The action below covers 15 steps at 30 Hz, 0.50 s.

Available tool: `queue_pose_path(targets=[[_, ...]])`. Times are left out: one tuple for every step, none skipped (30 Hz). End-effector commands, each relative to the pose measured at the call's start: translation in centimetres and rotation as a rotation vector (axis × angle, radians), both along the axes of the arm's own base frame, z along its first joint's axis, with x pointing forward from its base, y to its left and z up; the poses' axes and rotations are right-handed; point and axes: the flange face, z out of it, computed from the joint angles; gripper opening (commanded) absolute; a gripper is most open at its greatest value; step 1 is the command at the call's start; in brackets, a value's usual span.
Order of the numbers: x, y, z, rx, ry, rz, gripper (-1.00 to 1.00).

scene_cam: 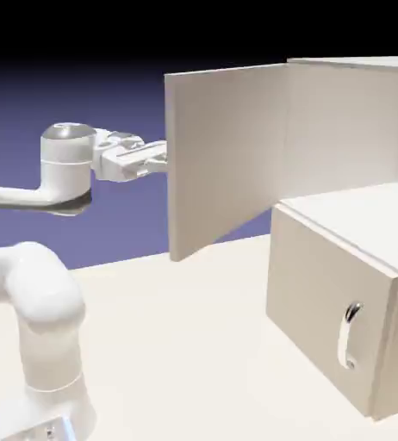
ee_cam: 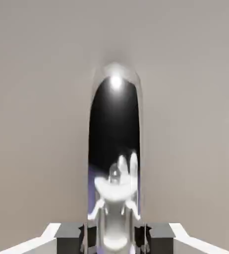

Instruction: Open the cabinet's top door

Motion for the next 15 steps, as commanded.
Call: queue_pose_path(targets=[[-0.1, 0.9, 0.0, 0.000, 0.000, -0.026, -1.00], [-0.1, 1.9, 0.0, 0.000, 0.000, -0.051, -1.00], [-0.2, 2.8, 0.0, 0.000, 0.000, -0.076, -1.00], [-0.2, 3.8, 0.0, 0.000, 0.000, -0.102, -1.00], [-0.2, 4.8, 0.0, 0.000, 0.000, -0.128, -1.00], [-0.1, 5.8, 0.0, 0.000, 0.000, -0.154, -1.00], [-0.1, 6.8, 0.0, 0.000, 0.000, -0.180, -1.00], [0.0, 7.7, 0.0, 0.000, 0.000, -0.206, -1.00], [0.2, 8.7, 0.0, 0.000, 0.000, -0.232, -1.00], [0.3, 9.6, 0.0, 0.000, 0.000, -0.257, -1.00], [0.5, 10.5, 0.0, 0.000, 0.000, -0.281, -1.00], [0.6, 11.4, 0.0, 0.000, 0.000, -0.305, -1.00], [0.8, 12.2, 0.0, 0.000, 0.000, -0.327, -1.00], [1.0, 13.0, 0.0, 0.000, 0.000, -0.349, -1.00], [1.2, 13.8, 0.0, 0.000, 0.000, -0.370, -1.00]])
